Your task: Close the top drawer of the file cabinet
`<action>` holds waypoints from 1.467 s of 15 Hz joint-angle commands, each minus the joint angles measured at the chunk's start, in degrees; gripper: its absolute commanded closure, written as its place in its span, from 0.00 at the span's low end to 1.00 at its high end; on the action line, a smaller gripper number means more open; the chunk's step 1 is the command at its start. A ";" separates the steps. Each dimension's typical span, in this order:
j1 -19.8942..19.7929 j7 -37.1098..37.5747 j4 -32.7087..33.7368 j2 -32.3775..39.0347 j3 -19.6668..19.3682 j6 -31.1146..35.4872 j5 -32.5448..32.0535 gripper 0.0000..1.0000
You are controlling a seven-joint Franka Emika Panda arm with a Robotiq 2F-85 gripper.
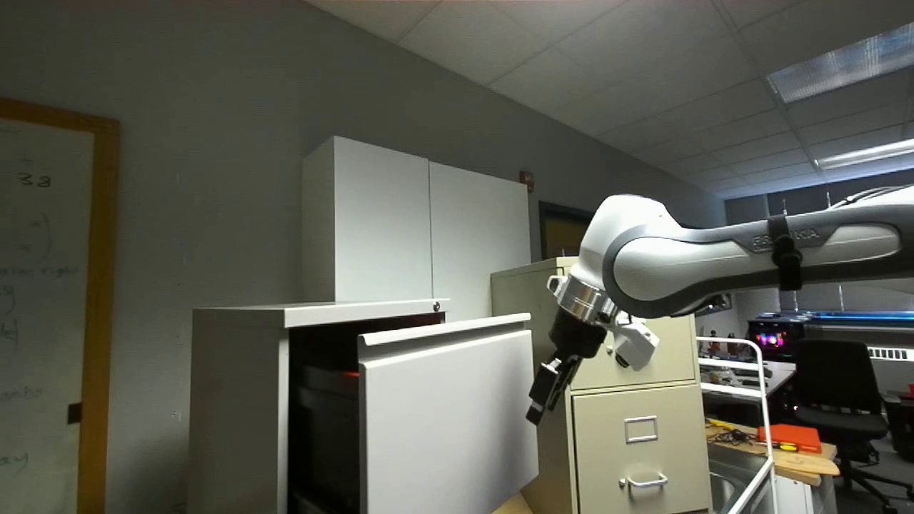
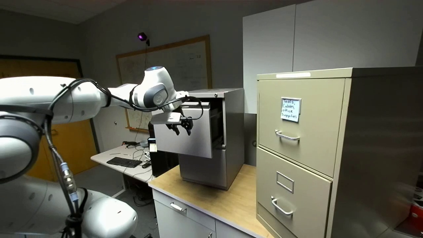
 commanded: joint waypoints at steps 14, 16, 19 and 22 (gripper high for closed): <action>2.40 5.37 10.26 13.33 2.32 23.70 4.45 0.94; 3.29 4.76 12.38 16.62 1.27 24.81 7.15 0.96; 4.18 4.09 16.91 21.89 -0.17 25.18 11.45 0.96; 4.52 3.39 22.30 26.97 -0.96 24.62 15.24 0.96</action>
